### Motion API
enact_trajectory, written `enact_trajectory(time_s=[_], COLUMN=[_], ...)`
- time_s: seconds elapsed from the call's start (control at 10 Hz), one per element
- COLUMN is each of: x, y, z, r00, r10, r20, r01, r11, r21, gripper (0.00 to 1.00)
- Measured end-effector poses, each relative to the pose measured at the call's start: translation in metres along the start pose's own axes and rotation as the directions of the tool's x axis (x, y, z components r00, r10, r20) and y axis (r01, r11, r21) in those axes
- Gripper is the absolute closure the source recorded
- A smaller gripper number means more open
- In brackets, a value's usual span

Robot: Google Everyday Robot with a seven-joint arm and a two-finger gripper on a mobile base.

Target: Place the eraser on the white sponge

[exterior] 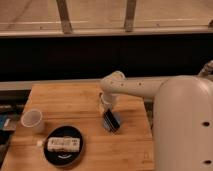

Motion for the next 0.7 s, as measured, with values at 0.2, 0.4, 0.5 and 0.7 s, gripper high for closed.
enact_trajectory(time_s=[0.2, 0.4, 0.5, 0.7], x=[-0.004, -0.006, -0.006, -0.007], y=[0.000, 0.000, -0.001, -0.001], z=[0.004, 0.002, 0.000, -0.007], r00=[1.000, 1.000, 1.000, 1.000], r10=[-0.010, -0.020, -0.023, -0.030], r20=[-0.003, -0.002, -0.001, 0.005], r01=[0.010, 0.020, 0.023, 0.030], r11=[1.000, 0.999, 0.999, 0.999], r21=[-0.022, -0.030, -0.029, -0.018], gripper=[0.28, 0.26, 0.26, 0.26])
